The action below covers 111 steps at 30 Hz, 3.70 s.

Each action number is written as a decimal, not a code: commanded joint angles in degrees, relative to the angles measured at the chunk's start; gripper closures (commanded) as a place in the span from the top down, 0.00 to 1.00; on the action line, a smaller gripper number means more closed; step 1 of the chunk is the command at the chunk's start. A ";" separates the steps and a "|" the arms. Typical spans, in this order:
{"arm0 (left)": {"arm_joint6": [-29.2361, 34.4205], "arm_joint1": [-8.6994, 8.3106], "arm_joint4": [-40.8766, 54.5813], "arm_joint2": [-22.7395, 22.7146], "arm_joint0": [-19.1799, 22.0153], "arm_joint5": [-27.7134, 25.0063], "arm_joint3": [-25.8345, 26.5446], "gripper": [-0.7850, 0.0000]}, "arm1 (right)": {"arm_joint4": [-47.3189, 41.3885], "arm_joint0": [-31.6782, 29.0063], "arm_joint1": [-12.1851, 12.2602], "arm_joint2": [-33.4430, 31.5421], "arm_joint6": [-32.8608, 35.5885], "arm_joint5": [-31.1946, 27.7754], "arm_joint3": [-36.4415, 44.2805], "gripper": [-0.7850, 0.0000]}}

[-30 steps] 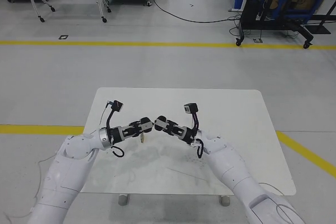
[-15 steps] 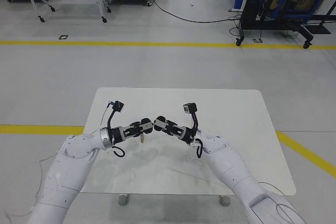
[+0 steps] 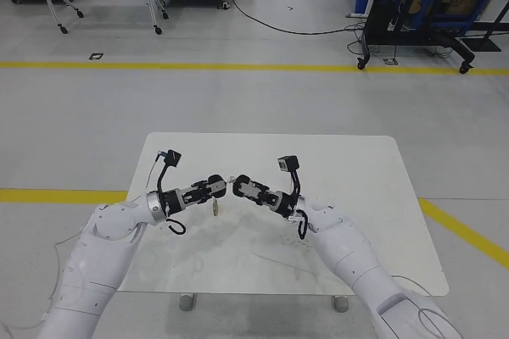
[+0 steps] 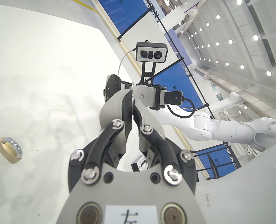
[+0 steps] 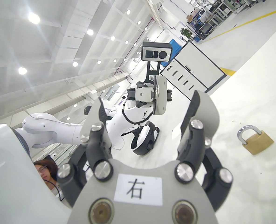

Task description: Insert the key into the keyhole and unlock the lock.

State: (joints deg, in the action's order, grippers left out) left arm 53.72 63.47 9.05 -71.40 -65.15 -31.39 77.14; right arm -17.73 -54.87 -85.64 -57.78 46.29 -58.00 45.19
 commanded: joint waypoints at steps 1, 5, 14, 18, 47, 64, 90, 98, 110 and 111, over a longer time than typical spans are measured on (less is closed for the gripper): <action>0.00 0.00 -0.01 0.00 0.00 0.00 0.00 0.00 | 0.00 0.00 0.00 0.00 0.00 0.00 0.00 1.00; -1.78 -0.15 -3.16 -0.16 -0.58 0.46 1.19 0.00 | 0.00 0.00 0.00 0.00 0.00 0.00 0.00 1.00; 2.94 -1.24 -4.89 -1.65 -1.99 -1.13 4.12 0.00 | 14.89 -0.63 4.89 -6.15 8.68 9.12 6.65 1.00; 9.48 -1.30 -1.35 0.49 -0.50 -1.15 3.08 0.00 | 9.85 -3.47 7.92 -10.64 16.13 16.12 13.71 1.00; 16.74 -0.71 3.97 9.54 5.16 -0.63 -1.82 0.00 | 1.18 -3.09 13.97 1.08 20.14 20.14 18.65 0.38; 16.45 -1.16 3.73 10.44 5.67 -1.28 -1.76 0.00 | -2.11 -1.25 15.57 6.52 18.78 18.78 17.49 0.08; 13.83 -1.94 0.87 11.30 5.46 -1.90 -0.48 0.00 | -6.50 0.82 17.42 10.90 17.38 17.39 15.89 0.28; 13.21 -2.10 0.08 11.80 5.60 -1.79 -0.33 0.00 | -7.14 1.79 17.42 12.29 17.14 17.14 15.68 0.00; 12.38 -2.36 1.91 11.32 5.92 -0.99 -1.13 1.00 | -7.47 1.84 18.26 11.95 14.76 14.76 14.56 0.00; 12.38 -2.36 1.91 11.32 5.92 -0.99 -1.13 1.00 | -7.54 1.68 18.51 11.47 14.15 14.15 14.38 0.00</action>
State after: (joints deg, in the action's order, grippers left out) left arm 66.07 61.11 10.99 -60.10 -59.22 -32.37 75.99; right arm -25.16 -53.02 -67.39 -45.79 61.09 -43.19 59.75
